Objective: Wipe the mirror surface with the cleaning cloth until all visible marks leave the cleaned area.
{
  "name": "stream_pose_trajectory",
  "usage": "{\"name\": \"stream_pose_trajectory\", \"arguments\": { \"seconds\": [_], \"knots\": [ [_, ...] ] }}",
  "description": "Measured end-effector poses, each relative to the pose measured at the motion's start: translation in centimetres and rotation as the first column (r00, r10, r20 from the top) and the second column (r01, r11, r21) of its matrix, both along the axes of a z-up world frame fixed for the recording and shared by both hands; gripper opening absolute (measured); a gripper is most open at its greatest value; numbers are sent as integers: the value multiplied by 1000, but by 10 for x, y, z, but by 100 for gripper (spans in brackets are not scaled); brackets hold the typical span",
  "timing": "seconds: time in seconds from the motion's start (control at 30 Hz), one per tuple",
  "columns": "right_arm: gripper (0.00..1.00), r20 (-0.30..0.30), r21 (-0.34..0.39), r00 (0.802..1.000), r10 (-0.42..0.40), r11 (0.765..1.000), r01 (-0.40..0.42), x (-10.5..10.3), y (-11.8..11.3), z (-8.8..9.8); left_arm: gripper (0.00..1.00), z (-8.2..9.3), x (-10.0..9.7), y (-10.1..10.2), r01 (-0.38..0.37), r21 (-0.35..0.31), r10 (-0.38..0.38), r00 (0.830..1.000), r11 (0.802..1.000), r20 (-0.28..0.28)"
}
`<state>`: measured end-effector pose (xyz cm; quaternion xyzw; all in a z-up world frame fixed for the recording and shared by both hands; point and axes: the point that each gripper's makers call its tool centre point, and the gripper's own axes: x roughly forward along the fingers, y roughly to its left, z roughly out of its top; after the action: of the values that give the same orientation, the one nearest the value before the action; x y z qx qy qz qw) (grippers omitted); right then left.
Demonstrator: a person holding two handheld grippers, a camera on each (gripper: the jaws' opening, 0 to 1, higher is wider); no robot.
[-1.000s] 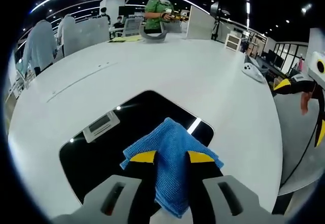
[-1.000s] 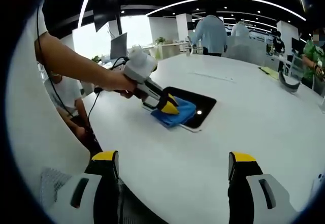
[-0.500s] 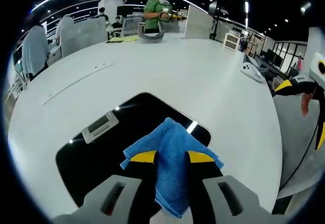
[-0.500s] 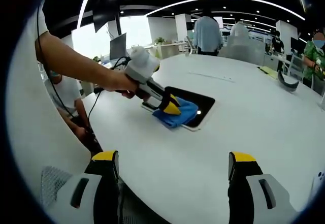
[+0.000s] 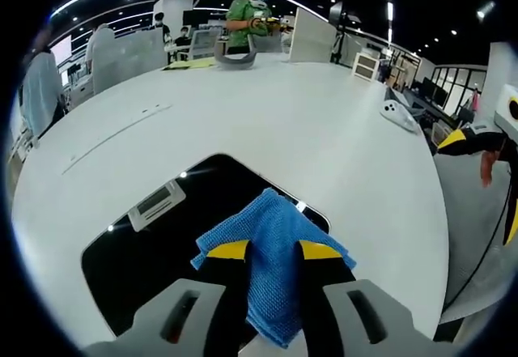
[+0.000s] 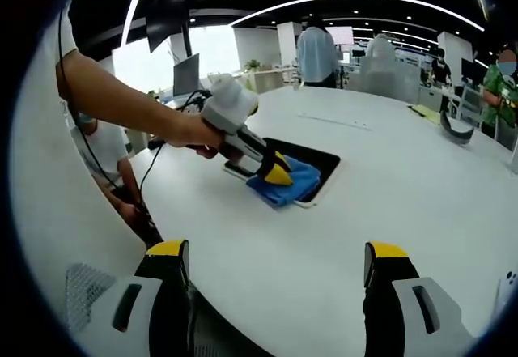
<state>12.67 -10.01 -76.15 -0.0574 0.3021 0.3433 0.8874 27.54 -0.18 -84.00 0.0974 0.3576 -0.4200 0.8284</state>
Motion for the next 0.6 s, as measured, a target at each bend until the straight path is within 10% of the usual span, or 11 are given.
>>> {"name": "stream_pose_trajectory", "arguments": {
  "seconds": [0.6],
  "knots": [
    [89,-5,-4,1000,-11,1000,11,-3,-8,-1,20,0,0,-17,17,-6,-17,1000,1000,1]
  ]
}}
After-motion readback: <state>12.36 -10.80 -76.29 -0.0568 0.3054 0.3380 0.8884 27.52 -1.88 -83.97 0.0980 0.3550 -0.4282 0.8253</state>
